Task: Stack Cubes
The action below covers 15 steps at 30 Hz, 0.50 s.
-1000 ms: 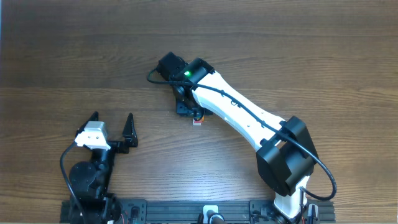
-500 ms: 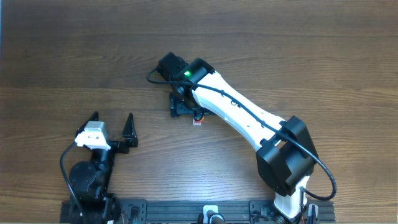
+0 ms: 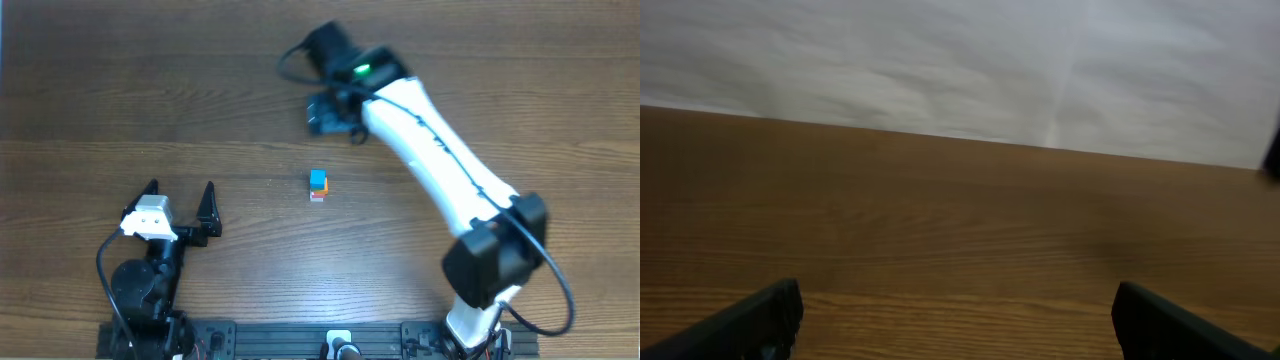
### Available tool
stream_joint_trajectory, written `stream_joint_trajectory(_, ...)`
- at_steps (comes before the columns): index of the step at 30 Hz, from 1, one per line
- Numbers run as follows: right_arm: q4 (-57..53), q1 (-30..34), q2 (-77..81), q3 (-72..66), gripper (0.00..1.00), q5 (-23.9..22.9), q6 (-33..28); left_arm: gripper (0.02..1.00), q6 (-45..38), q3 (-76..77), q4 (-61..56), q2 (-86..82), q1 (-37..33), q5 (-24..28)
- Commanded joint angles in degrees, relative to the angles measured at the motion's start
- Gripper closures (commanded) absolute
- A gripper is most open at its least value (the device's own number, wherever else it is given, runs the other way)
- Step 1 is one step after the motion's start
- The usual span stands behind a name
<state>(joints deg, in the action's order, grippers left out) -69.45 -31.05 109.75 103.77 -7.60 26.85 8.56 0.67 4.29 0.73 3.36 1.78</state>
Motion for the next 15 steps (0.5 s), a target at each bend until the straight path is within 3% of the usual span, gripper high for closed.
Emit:
stream_joint_trajectory(1,0.1,12.9,-9.0,1.7,0.009,-3.0,-12.9,0.018,-0.9,-0.3,0.0,-0.3,-0.4,0.7)
stream_joint_trajectory(6,5.8,20.0,-18.9,-7.0,0.009,-4.5,-18.5,0.018,-0.9,-0.3,0.0,-0.3,-0.4,0.7)
stream_joint_trajectory(15,32.6,29.7,-54.4,-47.6,0.007,-3.0,-25.0,0.020,-0.9,-0.3,0.0,-0.3,-0.4,0.7)
